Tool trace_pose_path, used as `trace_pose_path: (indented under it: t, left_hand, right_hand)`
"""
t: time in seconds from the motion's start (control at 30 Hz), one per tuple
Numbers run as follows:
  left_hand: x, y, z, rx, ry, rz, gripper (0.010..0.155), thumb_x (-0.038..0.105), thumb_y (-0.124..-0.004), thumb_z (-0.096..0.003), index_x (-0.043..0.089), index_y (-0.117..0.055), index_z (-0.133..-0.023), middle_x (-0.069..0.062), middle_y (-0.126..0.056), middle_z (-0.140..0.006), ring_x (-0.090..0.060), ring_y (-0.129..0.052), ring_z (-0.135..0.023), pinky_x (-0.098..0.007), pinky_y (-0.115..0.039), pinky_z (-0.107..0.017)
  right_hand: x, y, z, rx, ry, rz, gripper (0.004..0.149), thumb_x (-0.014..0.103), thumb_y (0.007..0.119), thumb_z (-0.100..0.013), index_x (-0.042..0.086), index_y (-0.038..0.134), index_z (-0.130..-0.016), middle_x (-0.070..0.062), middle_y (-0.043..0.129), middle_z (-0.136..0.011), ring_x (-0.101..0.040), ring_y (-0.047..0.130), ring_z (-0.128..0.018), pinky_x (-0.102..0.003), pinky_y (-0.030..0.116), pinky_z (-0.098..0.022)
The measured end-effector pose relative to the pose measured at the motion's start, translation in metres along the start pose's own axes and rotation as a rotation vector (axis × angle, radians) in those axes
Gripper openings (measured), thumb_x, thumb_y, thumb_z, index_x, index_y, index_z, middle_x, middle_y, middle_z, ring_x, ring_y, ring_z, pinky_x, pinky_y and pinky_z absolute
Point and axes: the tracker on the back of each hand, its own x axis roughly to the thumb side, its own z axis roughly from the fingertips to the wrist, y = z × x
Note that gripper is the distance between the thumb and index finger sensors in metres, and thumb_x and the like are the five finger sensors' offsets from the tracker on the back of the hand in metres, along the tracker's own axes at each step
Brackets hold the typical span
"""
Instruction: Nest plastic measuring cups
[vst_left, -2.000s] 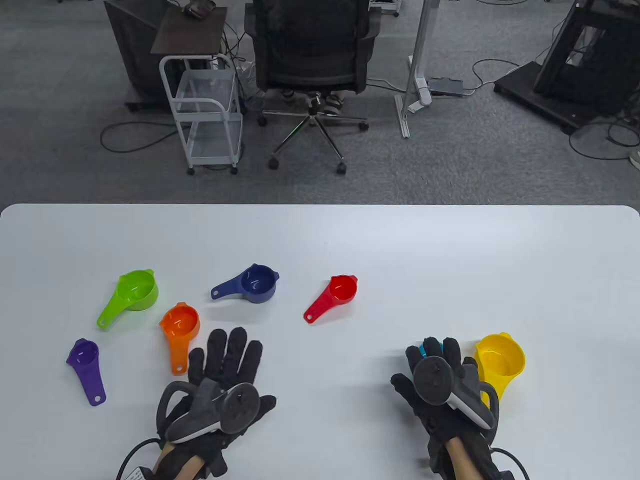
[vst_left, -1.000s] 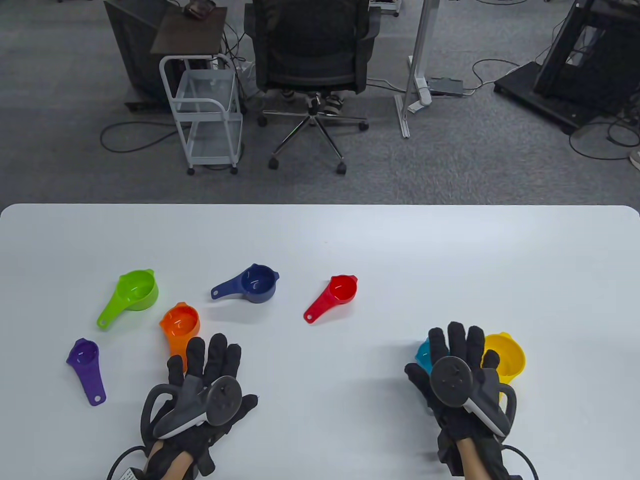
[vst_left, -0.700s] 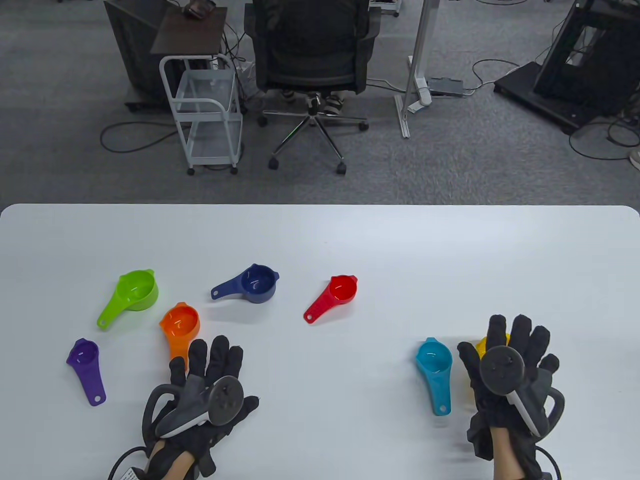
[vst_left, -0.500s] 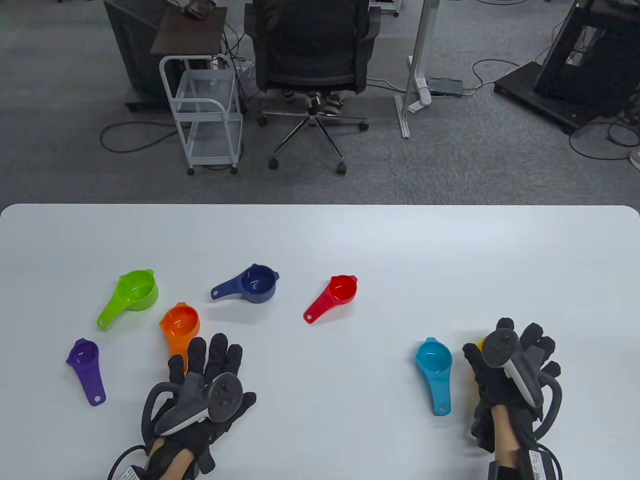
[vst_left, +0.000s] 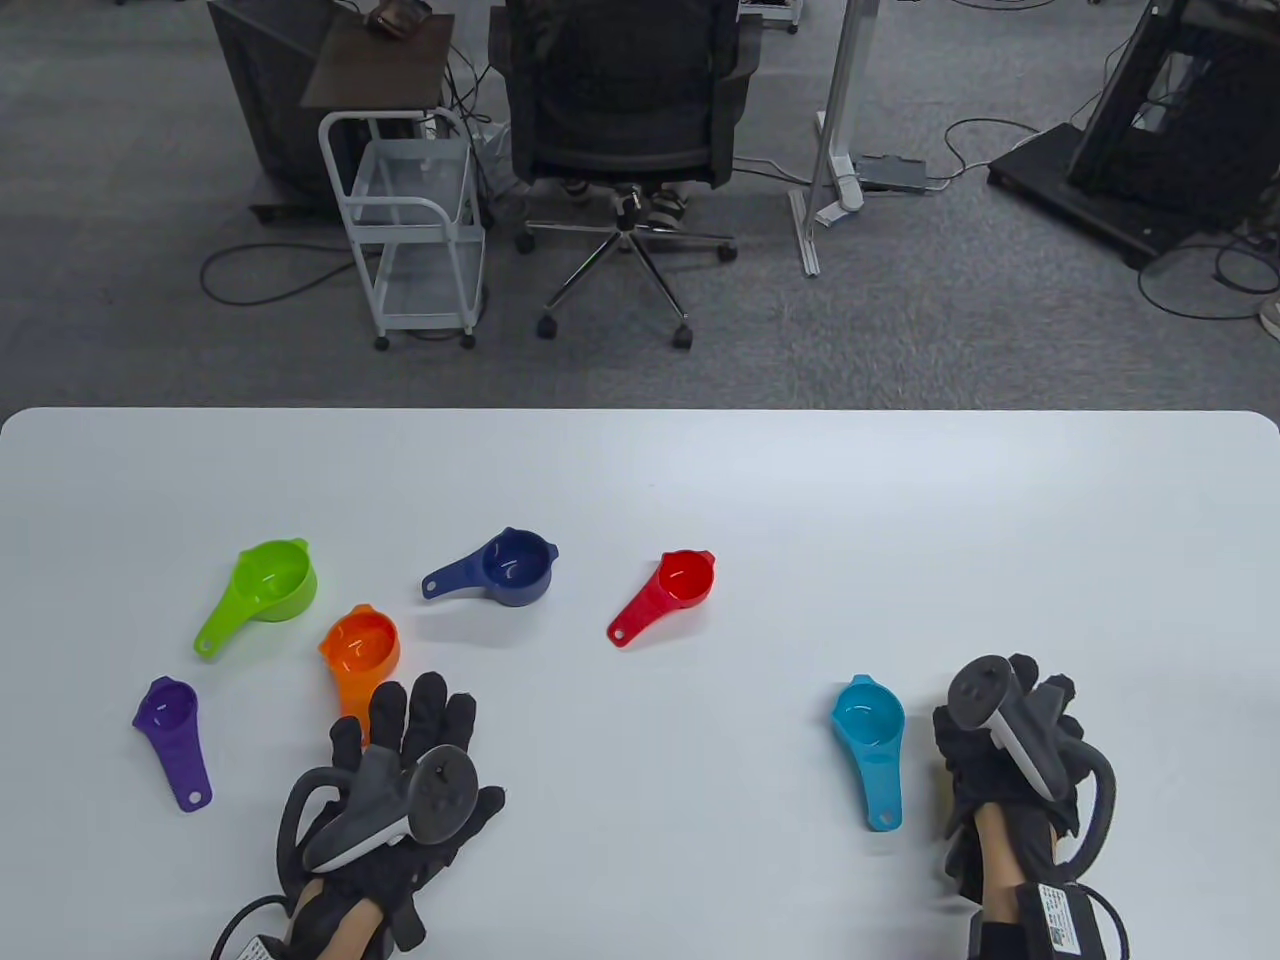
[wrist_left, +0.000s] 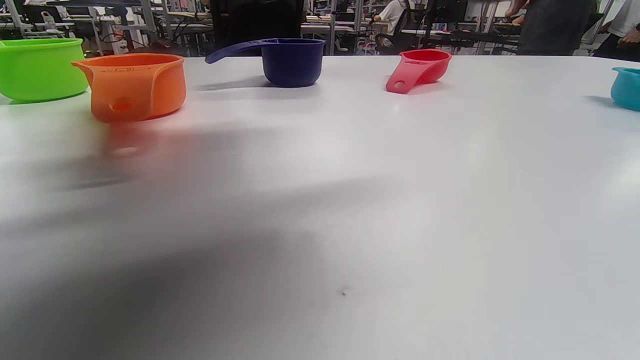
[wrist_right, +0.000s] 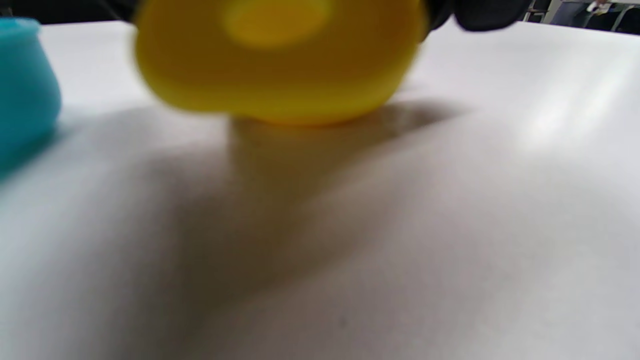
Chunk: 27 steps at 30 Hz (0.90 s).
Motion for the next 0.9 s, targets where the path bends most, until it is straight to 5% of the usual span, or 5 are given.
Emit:
trace_pose_path:
  t: [0.1, 0.23, 0.47, 0.63, 0.9]
  left_hand:
    - [-0.001, 0.002, 0.0, 0.017, 0.009, 0.004, 0.088, 0.065, -0.051, -0.0522, 0.016, -0.018, -0.117, -0.021, -0.008, -0.12, -0.059, -0.015, -0.107, -0.078, -0.017, -0.065]
    - [-0.004, 0.004, -0.001, 0.023, 0.02, 0.006, 0.089, 0.066, -0.051, -0.0519, 0.016, -0.018, -0.118, -0.021, -0.008, -0.12, -0.059, -0.014, -0.107, -0.078, -0.017, -0.065]
    - [-0.012, 0.002, -0.005, -0.003, 0.048, 0.015, 0.09, 0.067, -0.051, -0.0514, 0.016, -0.016, -0.117, -0.021, -0.006, -0.12, -0.059, -0.012, -0.106, -0.078, -0.016, -0.065]
    - [-0.023, 0.003, -0.003, 0.015, 0.087, 0.009, 0.091, 0.067, -0.051, -0.0514, 0.015, -0.016, -0.117, -0.021, -0.007, -0.12, -0.059, -0.012, -0.106, -0.078, -0.017, -0.065]
    - [-0.023, -0.001, -0.007, -0.023, 0.098, 0.024, 0.091, 0.067, -0.052, -0.0514, 0.015, -0.016, -0.117, -0.022, -0.007, -0.12, -0.059, -0.012, -0.106, -0.078, -0.016, -0.065]
  right_hand:
    - [0.009, -0.022, 0.019, -0.118, -0.086, -0.08, 0.094, 0.055, 0.06, -0.058, -0.001, 0.01, -0.114, -0.045, 0.015, -0.114, -0.065, 0.046, -0.096, -0.076, 0.051, -0.065]
    - [0.063, -0.042, 0.072, -0.214, -0.327, -0.17, 0.094, 0.055, 0.058, -0.059, -0.003, 0.009, -0.114, -0.047, 0.015, -0.112, -0.066, 0.044, -0.093, -0.078, 0.047, -0.063]
    - [0.219, -0.007, 0.15, -0.112, -0.557, 0.035, 0.096, 0.056, 0.058, -0.059, -0.006, 0.007, -0.113, -0.048, 0.015, -0.111, -0.066, 0.042, -0.092, -0.077, 0.049, -0.063]
    - [0.292, 0.037, 0.162, 0.024, -0.598, 0.093, 0.096, 0.054, 0.059, -0.059, -0.006, 0.007, -0.113, -0.048, 0.013, -0.111, -0.068, 0.042, -0.094, -0.077, 0.05, -0.063]
    - [0.306, 0.064, 0.152, 0.097, -0.552, 0.14, 0.095, 0.055, 0.056, -0.059, -0.007, 0.008, -0.113, -0.047, 0.015, -0.113, -0.068, 0.045, -0.096, -0.076, 0.052, -0.064]
